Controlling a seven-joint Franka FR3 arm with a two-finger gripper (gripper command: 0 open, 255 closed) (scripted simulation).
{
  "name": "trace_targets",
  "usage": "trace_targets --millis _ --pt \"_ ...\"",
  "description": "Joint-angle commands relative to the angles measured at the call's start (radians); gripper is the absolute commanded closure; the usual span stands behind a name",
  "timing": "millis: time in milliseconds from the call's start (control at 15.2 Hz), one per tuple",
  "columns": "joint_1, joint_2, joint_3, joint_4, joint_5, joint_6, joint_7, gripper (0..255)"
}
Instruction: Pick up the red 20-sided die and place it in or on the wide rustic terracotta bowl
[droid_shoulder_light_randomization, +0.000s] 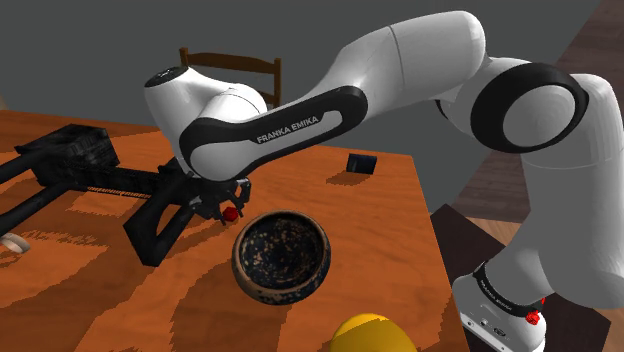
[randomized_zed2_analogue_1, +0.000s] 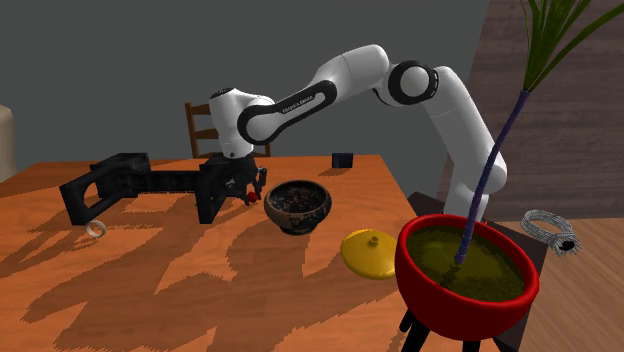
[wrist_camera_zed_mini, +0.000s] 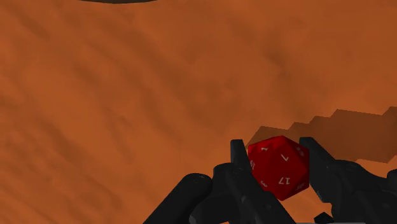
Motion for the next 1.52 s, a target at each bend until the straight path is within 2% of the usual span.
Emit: trace_targets --millis 0,132,594,1452 --pt "-0.003 0.003 -0.003 -0.001 -0.001 -0.002 -0.001 255" --pt "-0.003 -0.002 -0.002 -0.009 0.000 0.002 0.003 255" --pt "-0.001 -0.028 0.006 0.045 0.013 -0.076 -0.006 255" --pt "0.019 -0.046 0.014 0.196 0.024 -0.240 -0.019 255"
